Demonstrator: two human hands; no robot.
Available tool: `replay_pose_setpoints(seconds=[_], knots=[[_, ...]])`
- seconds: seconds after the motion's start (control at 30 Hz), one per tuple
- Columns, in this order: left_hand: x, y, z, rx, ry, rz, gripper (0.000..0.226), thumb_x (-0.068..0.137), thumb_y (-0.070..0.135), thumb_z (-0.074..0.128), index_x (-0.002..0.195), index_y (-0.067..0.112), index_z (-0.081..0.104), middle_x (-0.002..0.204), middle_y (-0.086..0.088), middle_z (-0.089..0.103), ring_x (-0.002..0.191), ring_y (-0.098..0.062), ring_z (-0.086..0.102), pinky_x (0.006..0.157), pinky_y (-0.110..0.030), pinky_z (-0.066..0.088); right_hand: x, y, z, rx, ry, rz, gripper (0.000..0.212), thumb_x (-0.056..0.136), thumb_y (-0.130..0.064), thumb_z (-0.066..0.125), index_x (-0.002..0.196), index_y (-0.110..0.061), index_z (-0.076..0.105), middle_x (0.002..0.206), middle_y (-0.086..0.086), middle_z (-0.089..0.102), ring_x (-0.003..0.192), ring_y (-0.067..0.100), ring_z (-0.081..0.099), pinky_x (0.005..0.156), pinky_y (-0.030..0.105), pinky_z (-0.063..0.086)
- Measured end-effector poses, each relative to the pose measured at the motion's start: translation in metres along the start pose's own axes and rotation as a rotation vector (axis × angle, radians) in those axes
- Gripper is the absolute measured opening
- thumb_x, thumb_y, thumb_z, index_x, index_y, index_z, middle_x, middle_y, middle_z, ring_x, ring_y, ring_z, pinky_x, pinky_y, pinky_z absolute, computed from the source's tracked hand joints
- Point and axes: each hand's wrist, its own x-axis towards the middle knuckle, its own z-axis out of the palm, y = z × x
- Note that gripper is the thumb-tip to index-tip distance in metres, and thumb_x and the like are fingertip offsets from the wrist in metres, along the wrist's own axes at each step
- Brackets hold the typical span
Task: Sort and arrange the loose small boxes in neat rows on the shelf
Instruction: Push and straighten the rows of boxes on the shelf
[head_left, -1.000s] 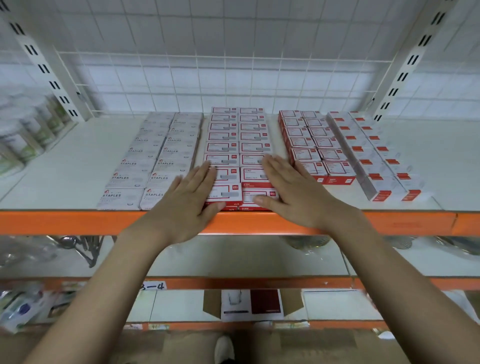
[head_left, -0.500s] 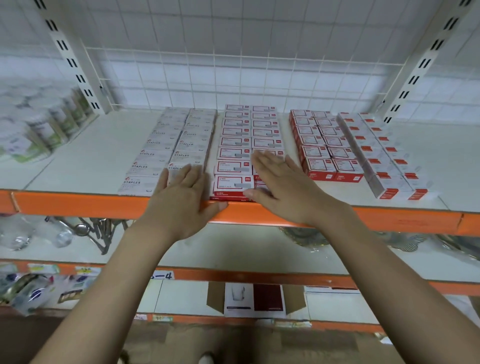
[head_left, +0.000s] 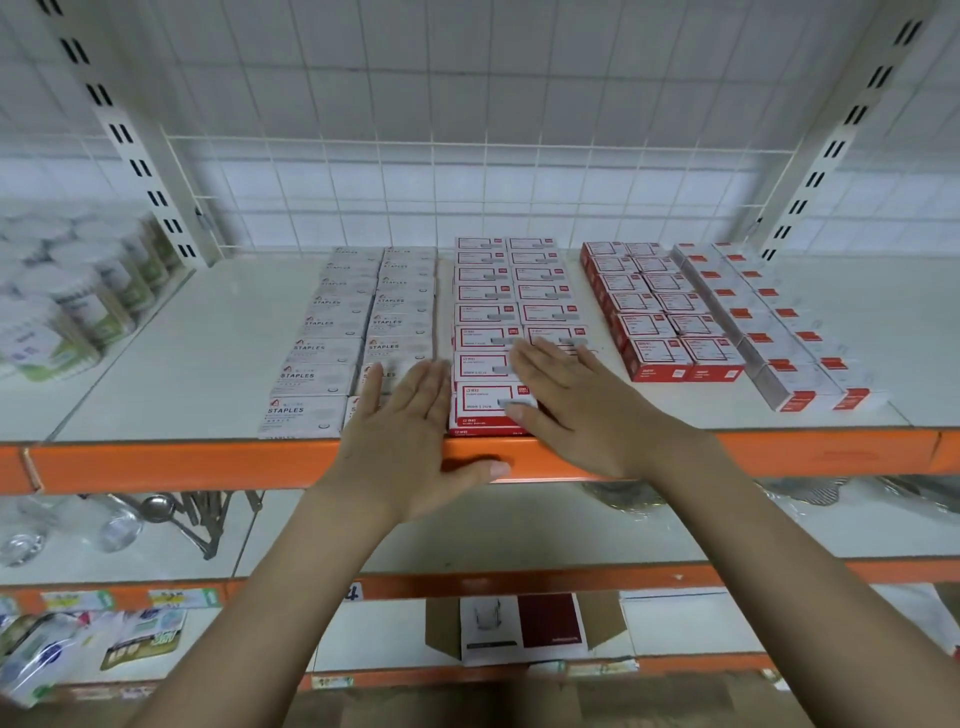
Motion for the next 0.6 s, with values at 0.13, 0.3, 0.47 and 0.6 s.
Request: replay_pose_setpoints(seconds=[0.13, 0.3, 0.47, 0.6], knots=[[0.002, -0.002, -0.001, -0.02, 0.028, 0.022, 0.117, 0.049, 0.083, -0.015, 0.148, 0.021, -0.011, 0.157, 0.004, -0.009, 0.142, -0.012, -0.015, 0.112, -0.042, -0.018, 0.0, -0.001, -0.001, 0.022, -0.02, 0.018, 0.064, 0.095, -0.054, 0.012, 0.148, -0.024, -0.008, 0.155, -0.01, -0.013, 0.14, 0.003, -0.018, 0.116, 0.031, -0.012], [0.007, -0.01, -0.008, 0.025, 0.061, 0.025, 0.123, 0.049, 0.083, -0.018, 0.15, 0.018, 0.008, 0.156, 0.002, 0.014, 0.144, -0.015, 0.003, 0.113, -0.039, -0.011, 0.001, -0.005, -0.005, 0.042, -0.013, 0.03, 0.061, 0.097, -0.051, 0.012, 0.149, -0.023, -0.004, 0.155, -0.01, -0.011, 0.14, 0.002, -0.017, 0.115, 0.03, -0.013], [0.007, -0.01, -0.015, 0.07, 0.069, 0.05, 0.123, 0.05, 0.083, -0.016, 0.149, 0.017, 0.016, 0.152, 0.001, 0.026, 0.142, -0.016, 0.013, 0.115, -0.041, -0.003, 0.005, -0.007, -0.007, 0.059, 0.0, 0.027, 0.06, 0.097, -0.05, 0.013, 0.149, -0.024, -0.005, 0.156, -0.01, -0.01, 0.14, 0.003, -0.016, 0.114, 0.028, -0.014], [0.014, -0.01, -0.016, 0.043, 0.086, 0.038, 0.123, 0.05, 0.089, -0.011, 0.15, 0.02, 0.007, 0.154, -0.001, 0.019, 0.143, -0.018, 0.008, 0.116, -0.042, -0.002, 0.011, -0.007, -0.011, 0.072, 0.011, 0.03, 0.059, 0.098, -0.049, 0.013, 0.149, -0.025, -0.004, 0.156, -0.01, -0.011, 0.14, 0.003, -0.016, 0.114, 0.028, -0.013]])
